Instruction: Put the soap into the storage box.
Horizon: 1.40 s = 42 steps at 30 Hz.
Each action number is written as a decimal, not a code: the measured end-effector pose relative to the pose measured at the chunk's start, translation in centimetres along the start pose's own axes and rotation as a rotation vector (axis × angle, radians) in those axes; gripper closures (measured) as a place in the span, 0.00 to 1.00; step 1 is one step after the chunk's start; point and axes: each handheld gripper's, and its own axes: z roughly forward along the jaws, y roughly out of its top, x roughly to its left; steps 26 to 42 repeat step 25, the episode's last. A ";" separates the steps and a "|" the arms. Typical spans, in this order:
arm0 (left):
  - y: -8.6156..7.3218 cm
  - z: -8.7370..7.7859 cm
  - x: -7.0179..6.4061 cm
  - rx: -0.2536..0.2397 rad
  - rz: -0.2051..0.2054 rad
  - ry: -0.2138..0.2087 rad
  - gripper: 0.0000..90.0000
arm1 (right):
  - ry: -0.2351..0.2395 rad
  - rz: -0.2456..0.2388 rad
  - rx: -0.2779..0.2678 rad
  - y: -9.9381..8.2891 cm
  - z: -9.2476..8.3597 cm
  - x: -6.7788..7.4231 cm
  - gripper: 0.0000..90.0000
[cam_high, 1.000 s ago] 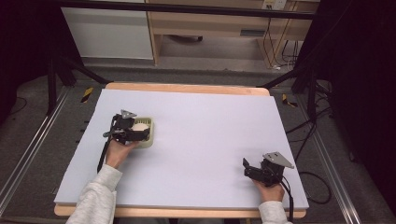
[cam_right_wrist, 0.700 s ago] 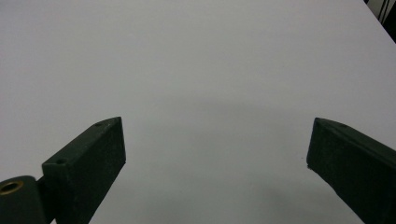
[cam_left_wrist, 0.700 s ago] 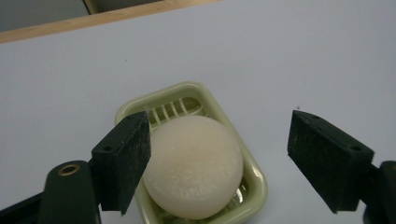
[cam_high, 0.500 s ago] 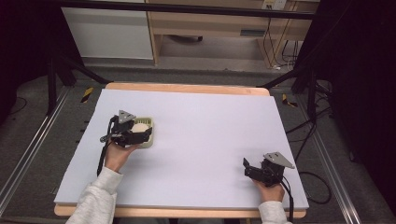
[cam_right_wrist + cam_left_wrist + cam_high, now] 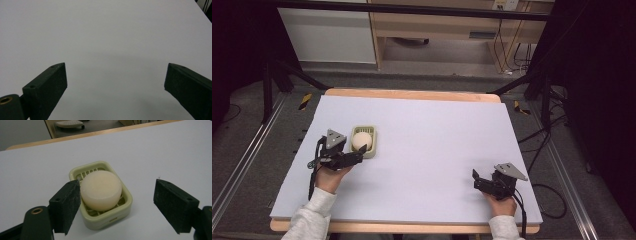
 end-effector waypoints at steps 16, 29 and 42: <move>-5.6 -2.5 1.7 0.018 0.044 0.036 0.24 | -0.001 -0.003 -0.003 0.0 0.0 0.0 0.05; -6.9 -2.1 2.4 0.042 0.038 0.030 0.22 | -0.001 0.000 -0.002 0.0 0.0 0.0 0.05; -6.9 -2.1 2.4 0.042 0.038 0.030 0.22 | -0.001 0.000 -0.002 0.0 0.0 0.0 0.05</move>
